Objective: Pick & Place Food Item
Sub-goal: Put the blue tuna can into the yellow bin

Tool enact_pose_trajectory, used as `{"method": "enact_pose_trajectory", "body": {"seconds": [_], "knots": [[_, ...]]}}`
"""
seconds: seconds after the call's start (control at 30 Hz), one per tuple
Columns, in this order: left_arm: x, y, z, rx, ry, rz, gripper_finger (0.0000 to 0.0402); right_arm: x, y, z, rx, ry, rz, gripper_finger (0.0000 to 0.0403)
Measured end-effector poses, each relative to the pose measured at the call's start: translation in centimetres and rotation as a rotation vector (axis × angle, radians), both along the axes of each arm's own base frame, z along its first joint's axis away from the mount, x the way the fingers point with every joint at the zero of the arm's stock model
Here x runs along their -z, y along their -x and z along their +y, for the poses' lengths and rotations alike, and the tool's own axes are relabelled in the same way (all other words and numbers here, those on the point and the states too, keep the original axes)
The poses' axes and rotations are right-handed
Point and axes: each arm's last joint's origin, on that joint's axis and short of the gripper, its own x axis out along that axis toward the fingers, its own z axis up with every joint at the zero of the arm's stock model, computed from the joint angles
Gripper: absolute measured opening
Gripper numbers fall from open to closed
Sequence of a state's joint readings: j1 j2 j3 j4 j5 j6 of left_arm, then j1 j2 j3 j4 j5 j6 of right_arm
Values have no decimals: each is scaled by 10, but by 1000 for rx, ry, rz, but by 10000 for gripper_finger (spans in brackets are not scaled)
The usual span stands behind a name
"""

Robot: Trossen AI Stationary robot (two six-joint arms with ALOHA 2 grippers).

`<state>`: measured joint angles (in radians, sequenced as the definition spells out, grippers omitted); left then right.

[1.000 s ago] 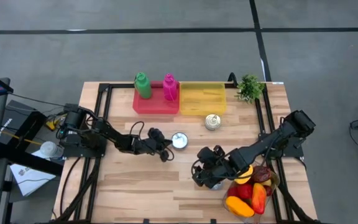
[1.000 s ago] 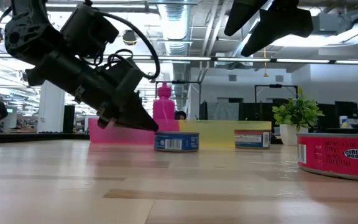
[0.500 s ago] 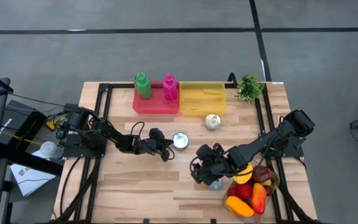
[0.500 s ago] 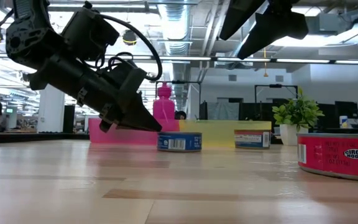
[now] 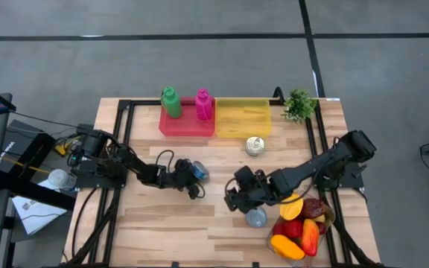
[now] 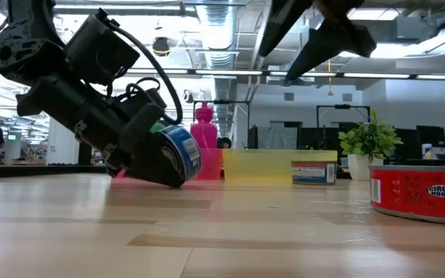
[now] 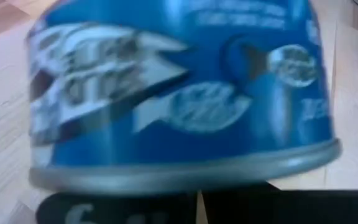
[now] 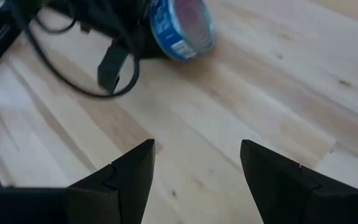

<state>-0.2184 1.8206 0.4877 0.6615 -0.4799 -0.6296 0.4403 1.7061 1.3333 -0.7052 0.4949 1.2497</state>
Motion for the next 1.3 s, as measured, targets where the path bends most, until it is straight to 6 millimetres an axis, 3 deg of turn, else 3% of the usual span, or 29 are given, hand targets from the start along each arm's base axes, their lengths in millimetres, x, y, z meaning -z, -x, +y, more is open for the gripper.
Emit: {"method": "enact_pose_trajectory", "body": {"seconds": [0.13, 0.37, 0.5, 0.87, 1.03, 1.3], "knots": [[0, 0, 0, -3, 2, -3, 0, 0, -5, -11, 5, 17, 4, 232], [-1, 0, 0, 1, 7, -8, 0, -7, -18, -16, -277, 265, -6, 232], [-1, -1, 0, 6, 5, -14, 0, -10, -27, -28, -355, 360, -16, 236], [-4, -3, -1, 30, 9, -34, 0, 9, -60, -65, -405, 434, -12, 271], [-4, -3, -1, 38, 17, -39, 0, 29, -74, -65, -518, 427, -21, 272], [-17, -5, -3, 79, 22, -82, 0, 40, -84, -73, -521, 449, -21, 272]]}}
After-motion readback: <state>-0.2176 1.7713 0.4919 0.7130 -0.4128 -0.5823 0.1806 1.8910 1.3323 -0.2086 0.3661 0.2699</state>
